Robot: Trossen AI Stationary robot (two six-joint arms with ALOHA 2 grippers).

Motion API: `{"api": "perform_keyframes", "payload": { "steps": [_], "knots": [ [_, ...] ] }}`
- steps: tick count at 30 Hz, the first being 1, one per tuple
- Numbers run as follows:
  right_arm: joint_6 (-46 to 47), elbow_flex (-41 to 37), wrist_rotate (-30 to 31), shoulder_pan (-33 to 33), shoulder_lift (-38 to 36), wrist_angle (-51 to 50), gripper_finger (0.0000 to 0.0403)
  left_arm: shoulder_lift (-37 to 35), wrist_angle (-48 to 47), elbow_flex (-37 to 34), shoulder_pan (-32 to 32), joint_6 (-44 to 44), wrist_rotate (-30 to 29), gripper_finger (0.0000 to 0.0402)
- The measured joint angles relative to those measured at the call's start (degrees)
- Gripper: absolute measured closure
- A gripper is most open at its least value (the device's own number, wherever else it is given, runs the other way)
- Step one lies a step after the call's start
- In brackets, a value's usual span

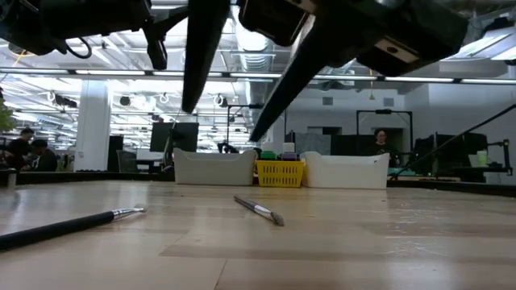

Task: Pick & Place Paint Supplies
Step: Put the black foundation brush into the white bin

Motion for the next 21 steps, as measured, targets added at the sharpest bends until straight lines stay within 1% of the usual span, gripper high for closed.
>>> {"api": "perform_keyframes", "payload": {
  "steps": [3, 7, 13, 18, 21],
  "knots": [
    [2.09, 2.8, -0.36, 0.0, 2.44, -3.75, 0.0239, -0.21, 0.09, 0.0, 0.0, 0.0, 0.9, 0.0314],
    [2.69, 5.5, -0.5, 0.0, 4.7, -8.28, 0.0239, -0.21, -0.02, 0.0, 0.0, -0.02, 1.47, 0.0314],
    [2.69, 5.25, -0.06, -0.42, 4.62, -13.61, 0.0239, -0.19, -0.04, 0.0, 0.0, -0.33, 2.54, 0.0314],
    [0.68, 5.34, -0.02, -1.51, 5.38, -12.28, 0.0239, -0.19, -0.23, 0.0, 0.0, -0.39, 2.9, 0.0314],
    [-0.96, 5.23, -1.51, -1.91, 6.6, -12.04, 0.0239, -0.18, -0.35, 0.0, 0.0, -0.39, 2.9, 0.0314]
  ]
}}
